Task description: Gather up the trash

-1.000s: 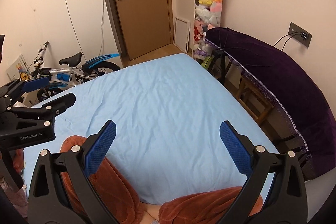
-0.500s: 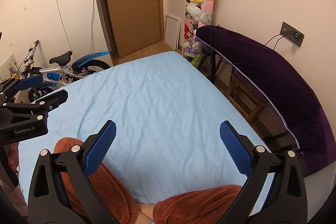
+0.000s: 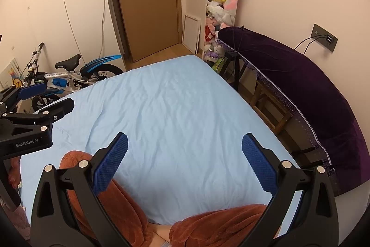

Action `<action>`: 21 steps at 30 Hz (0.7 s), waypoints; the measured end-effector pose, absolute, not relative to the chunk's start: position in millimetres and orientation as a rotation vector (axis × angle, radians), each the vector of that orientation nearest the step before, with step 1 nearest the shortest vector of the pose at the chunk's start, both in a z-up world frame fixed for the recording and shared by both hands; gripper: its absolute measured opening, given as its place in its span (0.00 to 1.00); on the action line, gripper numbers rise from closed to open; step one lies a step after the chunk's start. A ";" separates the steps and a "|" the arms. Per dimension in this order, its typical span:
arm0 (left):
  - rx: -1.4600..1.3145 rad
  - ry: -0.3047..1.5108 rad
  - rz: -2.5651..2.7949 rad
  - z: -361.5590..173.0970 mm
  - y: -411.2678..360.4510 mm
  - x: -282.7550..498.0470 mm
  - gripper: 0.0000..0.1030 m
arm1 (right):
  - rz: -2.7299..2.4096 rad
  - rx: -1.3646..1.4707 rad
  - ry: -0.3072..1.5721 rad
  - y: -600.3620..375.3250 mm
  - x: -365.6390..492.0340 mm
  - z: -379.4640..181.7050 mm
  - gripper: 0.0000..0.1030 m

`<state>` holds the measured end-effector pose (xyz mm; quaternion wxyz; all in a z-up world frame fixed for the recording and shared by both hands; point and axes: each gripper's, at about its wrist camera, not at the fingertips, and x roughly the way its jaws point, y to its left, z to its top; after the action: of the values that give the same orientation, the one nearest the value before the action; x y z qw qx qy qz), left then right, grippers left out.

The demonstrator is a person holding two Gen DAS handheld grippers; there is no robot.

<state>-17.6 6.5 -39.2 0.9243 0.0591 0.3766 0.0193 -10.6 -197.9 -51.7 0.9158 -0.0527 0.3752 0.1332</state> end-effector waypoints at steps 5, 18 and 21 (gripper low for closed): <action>0.112 0.772 0.035 -38.4 9.6 -18.1 0.87 | 0.266 -0.105 0.778 -196.3 -9.9 -54.8 0.93; 0.092 0.777 0.025 -38.8 12.6 -20.8 0.87 | 0.266 -0.110 0.777 -196.6 -11.5 -57.6 0.93; 0.091 0.776 0.025 -38.8 12.9 -21.2 0.87 | 0.265 -0.109 0.775 -196.0 -11.6 -57.6 0.93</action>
<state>-21.2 12.9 -38.8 0.9246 0.0445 0.3782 0.0121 -11.6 -196.0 -57.6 0.9158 -0.0531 0.3768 0.1288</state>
